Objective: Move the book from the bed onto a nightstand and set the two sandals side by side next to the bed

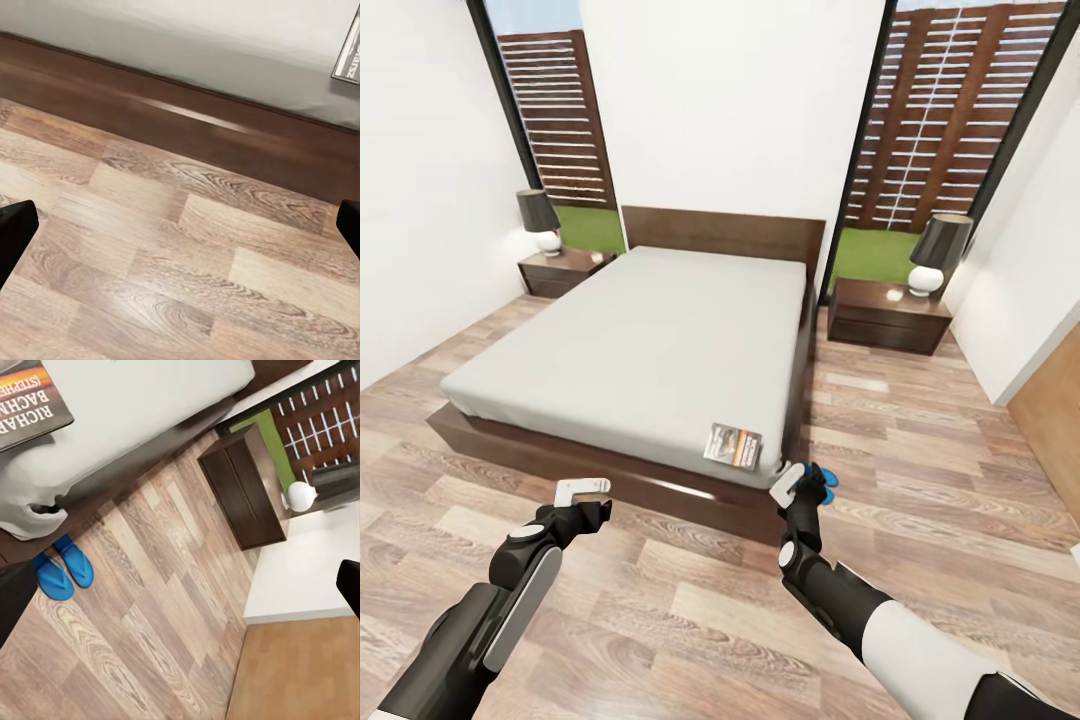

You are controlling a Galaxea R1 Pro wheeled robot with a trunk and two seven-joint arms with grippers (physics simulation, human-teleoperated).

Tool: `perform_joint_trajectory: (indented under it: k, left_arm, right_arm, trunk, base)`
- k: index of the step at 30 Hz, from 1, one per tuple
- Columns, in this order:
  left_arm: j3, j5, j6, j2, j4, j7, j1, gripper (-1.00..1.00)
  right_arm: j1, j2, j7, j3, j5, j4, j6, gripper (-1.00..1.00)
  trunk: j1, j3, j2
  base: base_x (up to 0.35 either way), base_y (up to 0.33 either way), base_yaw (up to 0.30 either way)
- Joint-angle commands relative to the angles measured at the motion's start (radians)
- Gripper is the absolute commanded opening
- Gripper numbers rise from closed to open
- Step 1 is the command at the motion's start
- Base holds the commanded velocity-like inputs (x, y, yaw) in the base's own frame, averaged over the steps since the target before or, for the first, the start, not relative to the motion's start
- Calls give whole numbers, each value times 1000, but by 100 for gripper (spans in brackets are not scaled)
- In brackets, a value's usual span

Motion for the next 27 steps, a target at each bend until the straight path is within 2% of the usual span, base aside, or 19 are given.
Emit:
perform_joint_trajectory:
  k: [1,11,12,13,16,27]
  left_arm:
    - [-3,10,2,1,-1,10,-1,100]
    - [-3,10,2,1,-1,10,-1,100]
    - [-3,10,2,1,-1,10,-1,100]
    - [-3,10,2,1,-1,10,-1,100]
    - [-3,10,2,1,-1,10,-1,100]
    - [-3,10,2,1,-1,10,-1,100]
  right_arm:
    - [-1,0,-3,4,6,0,9,100]
    - [1,1,-13,7,8,7,9,100]
    - [5,1,-32,15,8,21,10,100]
    - [8,2,-80,36,8,54,9,100]
    - [11,3,-157,98,4,124,8,100]
    - [11,3,-167,111,3,137,-6,100]
  trunk:
    - [4,-3,-8]
    - [42,-18,-78]
    - [46,-19,-85]
    - [50,-21,-92]
    - [62,-25,-113]
    - [104,-44,-190]
  base:
    - [0,0,-4]
    - [0,0,0]
    - [0,0,0]
    - [0,0,0]
    - [0,0,23]
    - [0,0,160]
